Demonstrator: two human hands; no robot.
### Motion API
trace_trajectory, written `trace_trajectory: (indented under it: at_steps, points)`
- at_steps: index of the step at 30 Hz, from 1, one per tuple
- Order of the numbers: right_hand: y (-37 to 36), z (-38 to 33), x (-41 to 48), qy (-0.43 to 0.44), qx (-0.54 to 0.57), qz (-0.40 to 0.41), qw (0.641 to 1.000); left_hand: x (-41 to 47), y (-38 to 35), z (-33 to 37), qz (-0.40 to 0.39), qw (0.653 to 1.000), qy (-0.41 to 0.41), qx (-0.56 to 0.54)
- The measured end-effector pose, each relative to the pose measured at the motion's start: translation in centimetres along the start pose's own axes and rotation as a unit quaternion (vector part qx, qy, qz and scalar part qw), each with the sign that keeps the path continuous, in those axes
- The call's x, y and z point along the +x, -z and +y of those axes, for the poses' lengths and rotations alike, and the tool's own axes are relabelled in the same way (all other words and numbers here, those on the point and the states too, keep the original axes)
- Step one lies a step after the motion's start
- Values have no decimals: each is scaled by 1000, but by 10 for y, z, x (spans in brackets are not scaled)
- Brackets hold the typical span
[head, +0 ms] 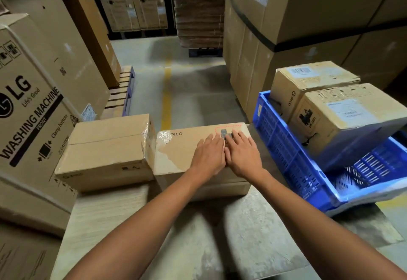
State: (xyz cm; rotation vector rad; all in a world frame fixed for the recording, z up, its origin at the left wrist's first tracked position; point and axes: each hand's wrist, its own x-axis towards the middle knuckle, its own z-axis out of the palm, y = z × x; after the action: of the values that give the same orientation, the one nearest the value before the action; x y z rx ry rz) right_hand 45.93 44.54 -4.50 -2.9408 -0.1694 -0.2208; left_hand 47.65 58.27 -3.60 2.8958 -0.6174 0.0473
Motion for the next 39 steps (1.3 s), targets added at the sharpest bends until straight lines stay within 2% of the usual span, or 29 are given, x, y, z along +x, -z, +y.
trace_trajectory:
  at_steps: [4,7,10,12,14,16,19,24,28,31,35,39]
  points:
    - [-1,3,3,0,-19,29,999,6,11,0,11,1000,-12,-4]
    - [5,7,13,-24,-21,21,999,5,10,-15,26,1000,12,5]
    - [6,12,16,-105,51,21,993,-3,5,-47,44,990,131,31]
    - [3,15,19,-160,119,11,980,-12,7,-73,65,970,236,3]
    - [1,16,21,-191,171,-2,967,-23,10,-96,85,935,334,-86]
    - [1,17,20,-196,200,-4,960,-33,11,-110,86,898,380,-204]
    - [4,16,12,-192,207,14,959,-41,11,-109,75,890,371,-254]
    - [7,14,-6,-194,229,25,953,-62,14,-95,119,891,349,-264]
    - [11,13,-13,-187,227,89,952,-73,15,-88,200,872,324,-308]
    - [9,12,-20,-198,284,126,930,-79,13,-82,247,852,315,-339]
    - [-14,12,-53,-260,370,132,882,-108,-8,-75,229,841,341,-352]
    - [-42,12,-89,-321,362,109,868,-140,-41,-76,184,846,369,-338]
